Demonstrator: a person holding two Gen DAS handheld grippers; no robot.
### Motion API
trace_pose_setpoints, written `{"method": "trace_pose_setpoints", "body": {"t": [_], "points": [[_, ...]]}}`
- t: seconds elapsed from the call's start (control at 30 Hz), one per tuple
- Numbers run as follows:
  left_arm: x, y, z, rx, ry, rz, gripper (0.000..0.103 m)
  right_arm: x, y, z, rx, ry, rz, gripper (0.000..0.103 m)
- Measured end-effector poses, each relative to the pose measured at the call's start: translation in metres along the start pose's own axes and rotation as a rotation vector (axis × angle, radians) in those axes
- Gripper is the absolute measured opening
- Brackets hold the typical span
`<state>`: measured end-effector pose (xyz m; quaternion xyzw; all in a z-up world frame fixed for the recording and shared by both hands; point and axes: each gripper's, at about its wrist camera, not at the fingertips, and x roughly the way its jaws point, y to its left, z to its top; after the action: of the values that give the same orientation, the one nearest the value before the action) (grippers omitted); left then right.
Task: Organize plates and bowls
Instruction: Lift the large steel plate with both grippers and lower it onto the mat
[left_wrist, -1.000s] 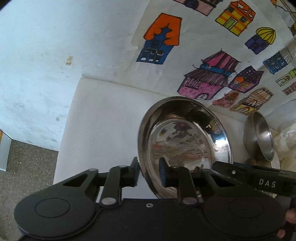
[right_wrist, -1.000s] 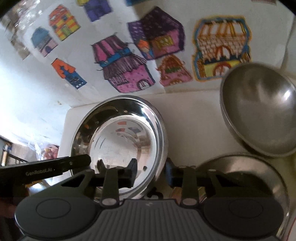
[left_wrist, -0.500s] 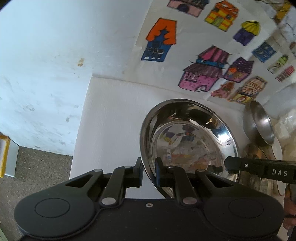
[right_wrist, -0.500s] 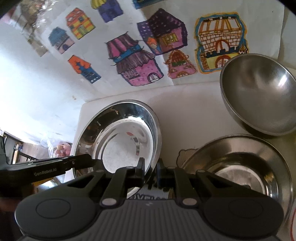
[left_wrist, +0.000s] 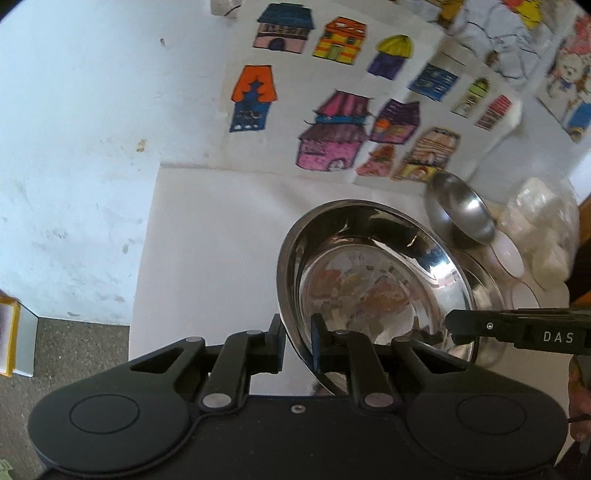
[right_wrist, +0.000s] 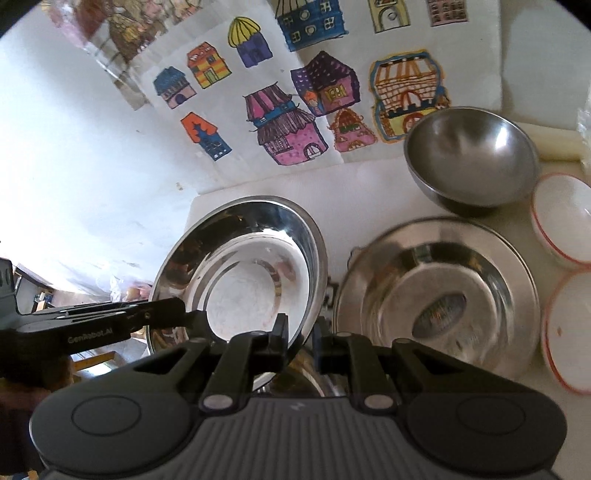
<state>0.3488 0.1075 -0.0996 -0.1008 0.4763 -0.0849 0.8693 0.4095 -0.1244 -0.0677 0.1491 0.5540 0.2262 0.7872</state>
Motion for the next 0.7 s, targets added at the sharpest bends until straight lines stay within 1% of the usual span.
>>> {"method": "trace_pose_setpoints", "body": {"t": [0.3,0.43,0.7], "points": [[-0.022,-0.016,-0.044,0.046,0.018,0.003,0.016,-0.031,0.012,-0.043,-0.013,0.01,-0.008,0.016],[-0.027,-0.021,-0.061,0.074,0.035,0.019,0.016,-0.035,0.016,-0.058,-0.006,0.026,-0.011,0.017],[-0.027,-0.026,-0.08,0.114,0.087,0.056,0.017,-0.031,0.021,-0.079,-0.013,0.077,-0.026,0.017]]}}
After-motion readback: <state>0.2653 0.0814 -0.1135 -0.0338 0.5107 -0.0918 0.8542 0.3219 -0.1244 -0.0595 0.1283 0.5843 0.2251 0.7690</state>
